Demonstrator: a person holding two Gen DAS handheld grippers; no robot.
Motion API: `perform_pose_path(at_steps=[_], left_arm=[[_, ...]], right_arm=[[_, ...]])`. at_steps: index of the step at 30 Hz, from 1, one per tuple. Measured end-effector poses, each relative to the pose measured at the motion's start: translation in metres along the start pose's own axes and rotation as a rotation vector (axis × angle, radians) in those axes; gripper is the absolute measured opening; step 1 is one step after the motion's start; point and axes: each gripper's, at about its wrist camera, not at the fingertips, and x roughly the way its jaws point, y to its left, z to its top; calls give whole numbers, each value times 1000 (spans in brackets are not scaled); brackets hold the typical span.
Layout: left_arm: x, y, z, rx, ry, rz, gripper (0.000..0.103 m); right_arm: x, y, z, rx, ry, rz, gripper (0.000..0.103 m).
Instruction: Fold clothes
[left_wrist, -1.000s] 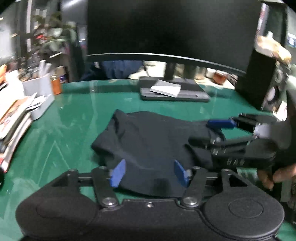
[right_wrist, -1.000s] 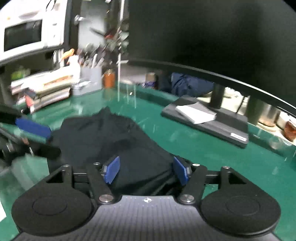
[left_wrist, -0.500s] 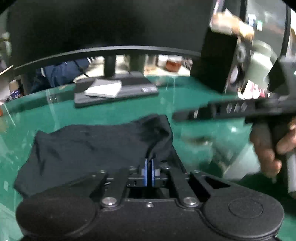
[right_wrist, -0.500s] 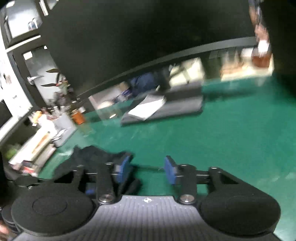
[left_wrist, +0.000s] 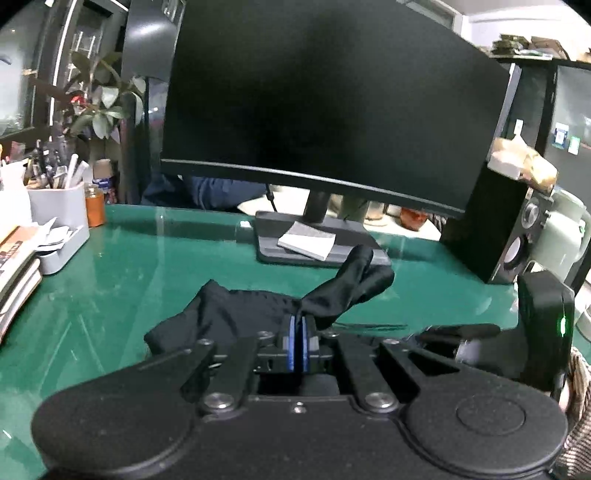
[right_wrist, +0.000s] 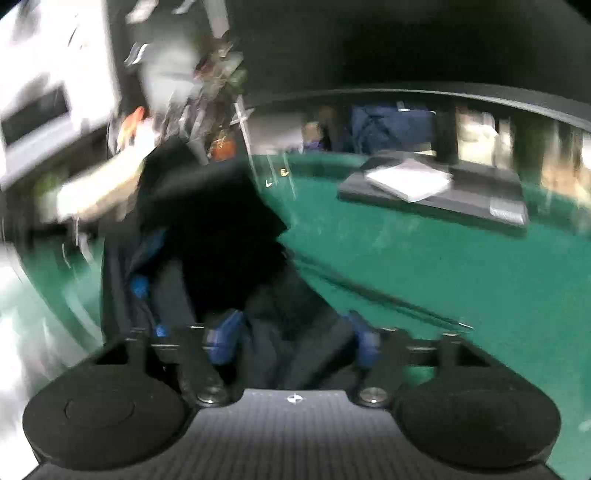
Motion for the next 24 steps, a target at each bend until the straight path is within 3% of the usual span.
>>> perform_pose_path(at_steps=[2,4,5,6,9,12,14,17,19,20,21,24], left_arm=[[-7,0,5,-16,-34,-10,5],[-20,-6,14,-21,-88,-30,5],[-36,-14,26,-10,-152,-58,5],[-38,-16,28,-7,-161,-62,4],[-78,-38,52,25,-331,-136,4],[-98,-53,64,48,-403,-155,4],[-98,-59,64,59,-404,-140,4],[-79,-65,55,50,-290,-179,5],[-50,-82,35,95,-159,-216,11],[-45,-86,31,104,-134,-229,17],[-20,-107,15,139,-20,-302,29],[10,-141,-7,225,88,-381,49]], right_arm=[[-14,1,0,67,-10,46,23],[-37,-4,2,111,-77,46,17],[-48,-6,3,120,-107,37,17],[-70,-11,7,140,-168,22,16],[-120,-21,16,174,-309,-27,13],[-179,-28,19,190,-467,-100,10],[-221,-34,12,201,-566,-170,10],[-244,-48,-6,232,-574,-263,10],[-248,-54,-15,247,-558,-284,10],[-248,-59,-24,261,-533,-295,10],[-248,-63,-31,274,-515,-298,10],[-249,-69,-37,296,-508,-267,10]])
